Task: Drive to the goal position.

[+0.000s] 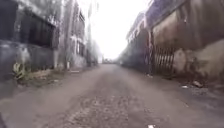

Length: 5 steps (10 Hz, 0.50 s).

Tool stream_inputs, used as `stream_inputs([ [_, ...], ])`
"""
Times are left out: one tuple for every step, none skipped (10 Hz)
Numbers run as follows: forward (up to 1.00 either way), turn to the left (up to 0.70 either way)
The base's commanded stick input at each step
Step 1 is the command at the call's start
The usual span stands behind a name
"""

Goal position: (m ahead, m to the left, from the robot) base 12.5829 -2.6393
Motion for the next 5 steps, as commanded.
stream_inputs([
  [1.00, 0.00],
  [1.00, 0.00],
  [1.00, 0.00],
  [1.00, 0.00],
  [1.00, 0.00],
])
